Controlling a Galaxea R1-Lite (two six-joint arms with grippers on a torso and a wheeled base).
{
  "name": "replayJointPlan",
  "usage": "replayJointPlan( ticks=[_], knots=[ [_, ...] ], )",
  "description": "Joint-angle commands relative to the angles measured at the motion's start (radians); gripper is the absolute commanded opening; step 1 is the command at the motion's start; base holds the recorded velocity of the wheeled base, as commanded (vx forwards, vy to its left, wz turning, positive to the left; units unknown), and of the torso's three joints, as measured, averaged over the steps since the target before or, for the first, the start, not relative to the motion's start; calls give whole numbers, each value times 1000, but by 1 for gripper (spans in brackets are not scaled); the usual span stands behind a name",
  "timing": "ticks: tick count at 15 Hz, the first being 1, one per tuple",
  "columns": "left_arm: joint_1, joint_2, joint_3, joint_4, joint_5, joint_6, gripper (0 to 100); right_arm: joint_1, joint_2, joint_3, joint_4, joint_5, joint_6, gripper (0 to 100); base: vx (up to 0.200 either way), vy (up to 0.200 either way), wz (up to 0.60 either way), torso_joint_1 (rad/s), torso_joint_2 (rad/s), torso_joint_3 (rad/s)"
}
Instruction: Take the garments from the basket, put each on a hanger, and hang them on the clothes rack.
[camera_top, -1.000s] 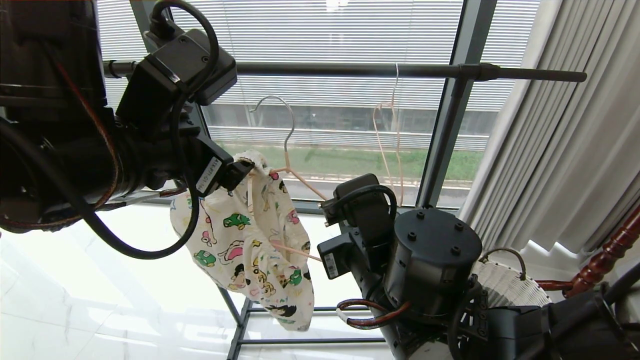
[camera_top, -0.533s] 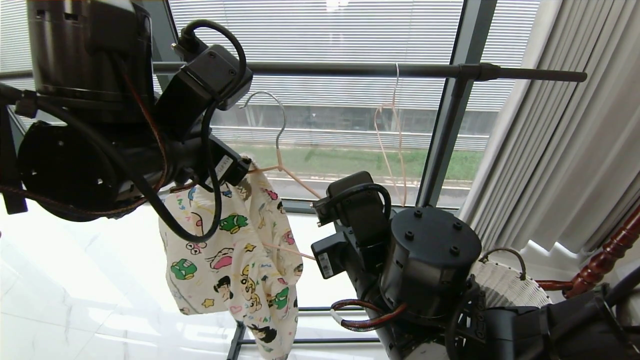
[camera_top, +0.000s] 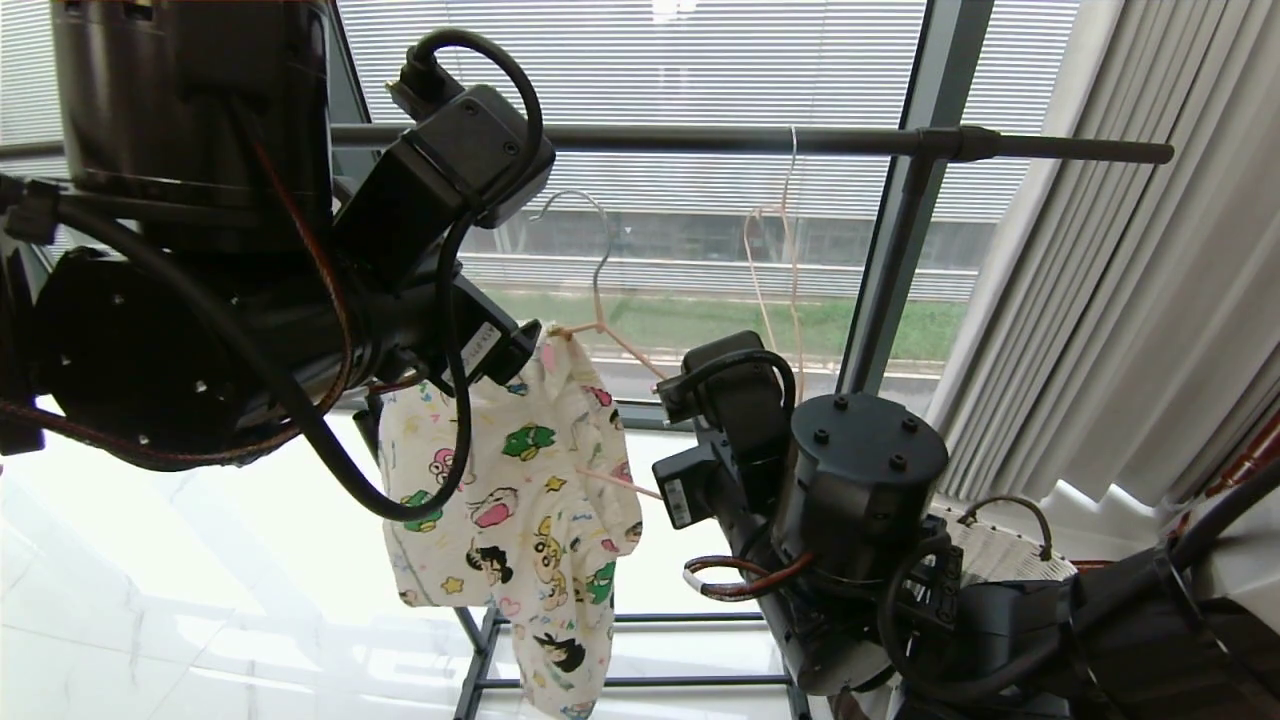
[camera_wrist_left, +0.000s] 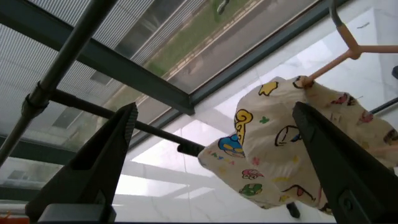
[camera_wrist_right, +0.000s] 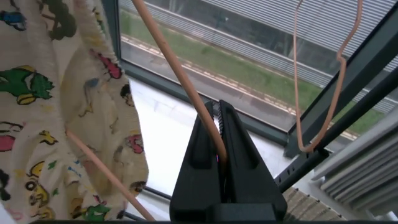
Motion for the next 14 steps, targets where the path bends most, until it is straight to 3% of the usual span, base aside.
replayJointPlan(
  ticks=[1, 3, 7, 10, 11, 13, 14],
  knots=[
    [-13, -5, 3, 1, 0, 0, 100, -24, 0, 0, -1, -4, -2, 0, 0, 0, 0, 0, 0, 0],
    [-42, -4, 5, 0, -7, 0, 100, -29, 0, -7, -4, -50, 1, 0, 0, 0, 0, 0, 0, 0],
    [-47, -14, 11, 0, -16, -9, 100, -29, 0, -2, -65, -51, -2, 0, 0, 0, 0, 0, 0, 0],
    [43, -177, 164, -2, -332, -12, 100, -41, -54, 35, -91, -19, -60, 0, 0, 0, 0, 0, 0, 0],
    [93, -237, 222, -2, -423, -14, 100, -46, -80, 64, -94, 22, -69, 0, 0, 0, 0, 0, 0, 0],
    [235, -352, 327, -6, -717, -32, 100, -69, -157, 170, -97, 121, -100, 0, 0, 0, 0, 0, 0, 0],
    [264, -366, 339, -6, -777, -32, 100, -69, -168, 185, -103, 134, -100, 0, 0, 0, 0, 0, 0, 0]
  ],
)
